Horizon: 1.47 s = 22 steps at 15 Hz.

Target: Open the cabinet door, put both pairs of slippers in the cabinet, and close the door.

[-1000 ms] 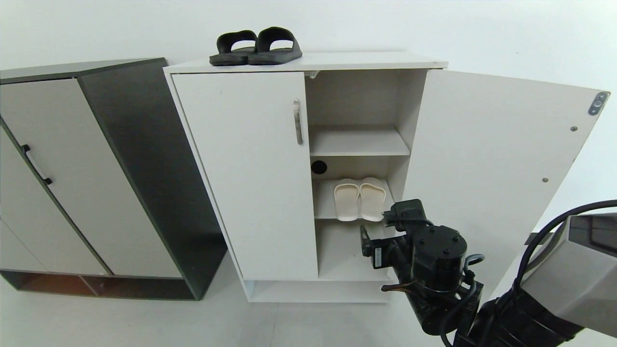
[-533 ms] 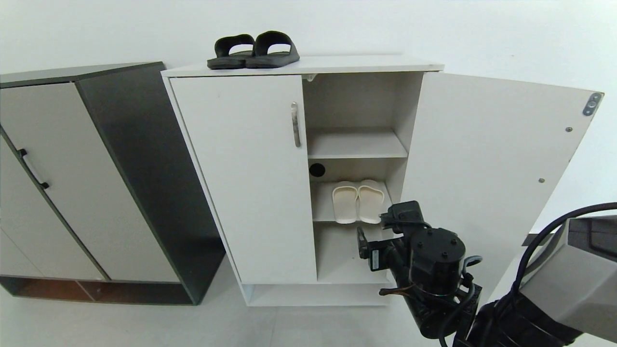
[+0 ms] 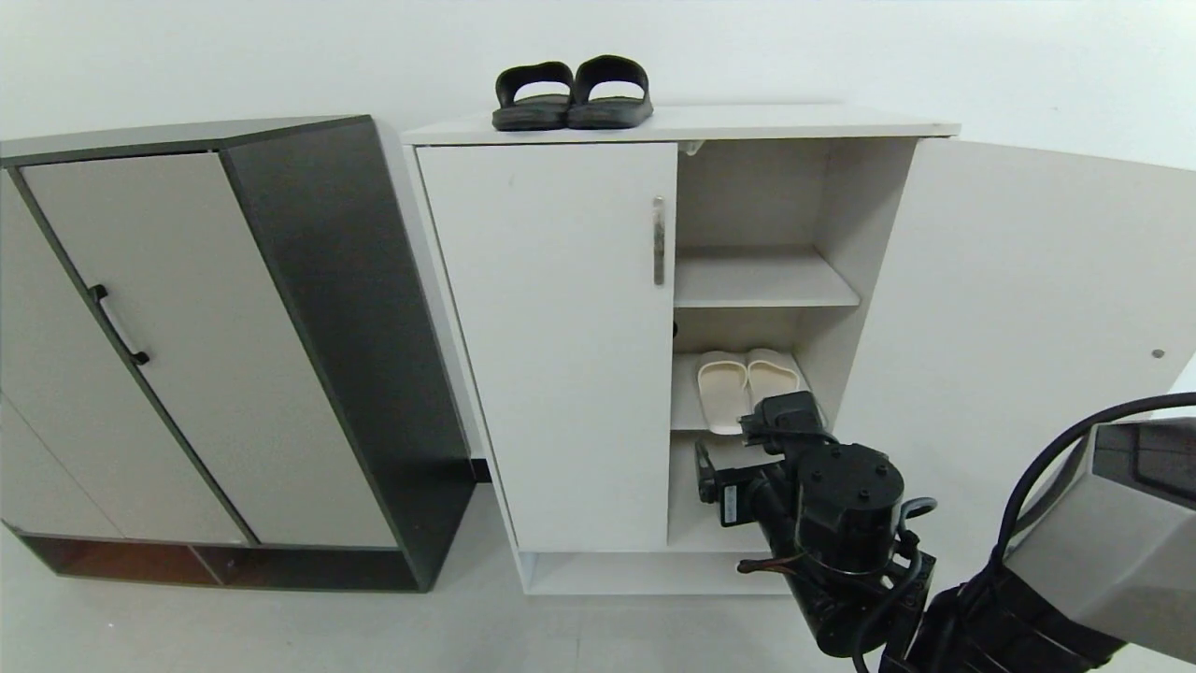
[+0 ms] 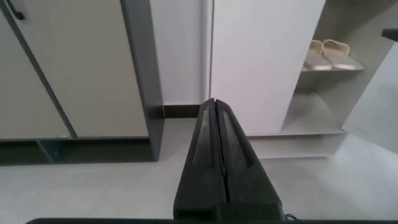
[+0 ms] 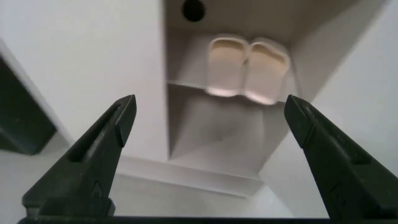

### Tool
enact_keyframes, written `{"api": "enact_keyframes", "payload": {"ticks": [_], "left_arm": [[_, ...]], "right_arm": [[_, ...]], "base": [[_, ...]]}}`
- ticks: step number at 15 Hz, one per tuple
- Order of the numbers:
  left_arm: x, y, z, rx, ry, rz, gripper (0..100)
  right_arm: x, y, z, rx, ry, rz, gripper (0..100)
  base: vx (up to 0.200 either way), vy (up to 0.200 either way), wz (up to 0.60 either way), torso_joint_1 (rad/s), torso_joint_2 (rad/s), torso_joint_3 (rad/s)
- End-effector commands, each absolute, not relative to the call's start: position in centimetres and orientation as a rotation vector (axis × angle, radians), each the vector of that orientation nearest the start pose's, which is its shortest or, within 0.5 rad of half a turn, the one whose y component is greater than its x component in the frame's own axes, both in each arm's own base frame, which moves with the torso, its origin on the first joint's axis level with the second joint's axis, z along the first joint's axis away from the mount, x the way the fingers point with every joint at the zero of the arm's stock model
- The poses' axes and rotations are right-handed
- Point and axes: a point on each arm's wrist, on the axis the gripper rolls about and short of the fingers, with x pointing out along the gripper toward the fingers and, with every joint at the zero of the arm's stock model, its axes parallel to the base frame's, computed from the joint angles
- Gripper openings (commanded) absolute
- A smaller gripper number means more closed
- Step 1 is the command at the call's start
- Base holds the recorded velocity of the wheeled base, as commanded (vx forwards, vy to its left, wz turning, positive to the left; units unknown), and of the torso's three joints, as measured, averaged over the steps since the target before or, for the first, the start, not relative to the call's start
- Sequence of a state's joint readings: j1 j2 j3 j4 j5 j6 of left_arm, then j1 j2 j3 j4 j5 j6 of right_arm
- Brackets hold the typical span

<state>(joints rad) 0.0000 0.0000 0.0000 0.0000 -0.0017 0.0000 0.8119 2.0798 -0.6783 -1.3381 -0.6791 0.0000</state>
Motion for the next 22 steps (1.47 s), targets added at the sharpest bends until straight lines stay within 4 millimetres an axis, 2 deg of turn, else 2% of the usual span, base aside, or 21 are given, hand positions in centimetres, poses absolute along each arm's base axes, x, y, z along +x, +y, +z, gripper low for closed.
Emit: {"api": "enact_keyframes", "payload": {"ticks": [1,6,10,13,22], "left_arm": [[-2.3,0.0,7.6,0.000,0.002,-0.002,0],[-2.3,0.0,7.6,0.000,0.002,-0.002,0],[-2.3,0.0,7.6,-0.002,0.000,0.000,0],[-2.3,0.0,7.6,-0.002,0.002,0.000,0],[-2.3,0.0,7.6,-0.003,0.002,0.000,0]], "right_arm": [[25.0,24.1,9.6,-0.045,0.047,0.129,100],[25.2,23.8,9.5,-0.065,0.049,0.116,100],[25.1,23.7,9.6,-0.056,0.028,0.122,100],[25.1,23.2,8.8,-0.105,0.037,0.138,100],[25.4,23.2,8.1,-0.103,0.031,0.155,100]], "base": [[0.000,0.200,0.00,0.007,0.00,0.002],[0.000,0.200,0.00,0.000,0.00,0.002],[0.000,0.000,0.00,0.000,0.00,0.000],[0.000,0.000,0.00,0.000,0.00,0.000],[0.000,0.000,0.00,0.000,0.00,0.000]]}}
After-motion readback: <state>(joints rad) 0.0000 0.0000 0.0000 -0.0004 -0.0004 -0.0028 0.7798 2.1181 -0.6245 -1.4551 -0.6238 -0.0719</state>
